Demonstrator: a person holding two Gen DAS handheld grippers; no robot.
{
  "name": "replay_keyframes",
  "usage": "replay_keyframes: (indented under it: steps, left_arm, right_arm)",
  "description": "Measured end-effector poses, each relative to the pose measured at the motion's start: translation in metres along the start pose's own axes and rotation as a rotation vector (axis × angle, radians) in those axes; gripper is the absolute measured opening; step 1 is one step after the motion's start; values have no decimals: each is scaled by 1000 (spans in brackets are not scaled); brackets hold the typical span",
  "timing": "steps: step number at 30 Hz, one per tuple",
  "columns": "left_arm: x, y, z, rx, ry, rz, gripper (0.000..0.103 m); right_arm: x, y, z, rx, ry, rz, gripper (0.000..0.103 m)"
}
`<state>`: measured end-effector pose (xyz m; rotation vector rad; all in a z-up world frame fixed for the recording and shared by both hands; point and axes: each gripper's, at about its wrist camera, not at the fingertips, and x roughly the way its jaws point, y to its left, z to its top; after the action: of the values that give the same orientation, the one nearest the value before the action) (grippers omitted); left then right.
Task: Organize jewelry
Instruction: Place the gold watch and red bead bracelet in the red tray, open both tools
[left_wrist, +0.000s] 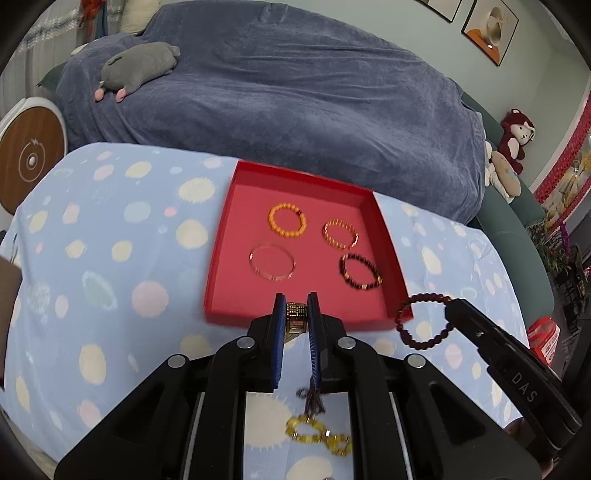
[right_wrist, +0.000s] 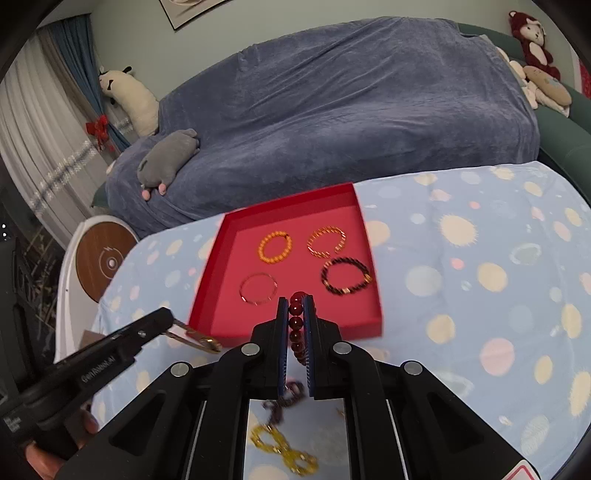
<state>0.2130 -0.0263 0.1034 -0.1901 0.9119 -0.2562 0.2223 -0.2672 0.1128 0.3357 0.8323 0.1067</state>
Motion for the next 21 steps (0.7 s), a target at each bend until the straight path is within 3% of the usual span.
replay_keyframes:
  steps: [7, 21]
  left_arm:
    - [34, 2, 21, 4, 18, 13, 12]
    - [76, 12, 10, 10, 94, 62, 12]
  right_arm:
    - [48, 7, 20, 16, 55, 28, 7]
    - [89, -4, 1, -3, 128, -45, 7]
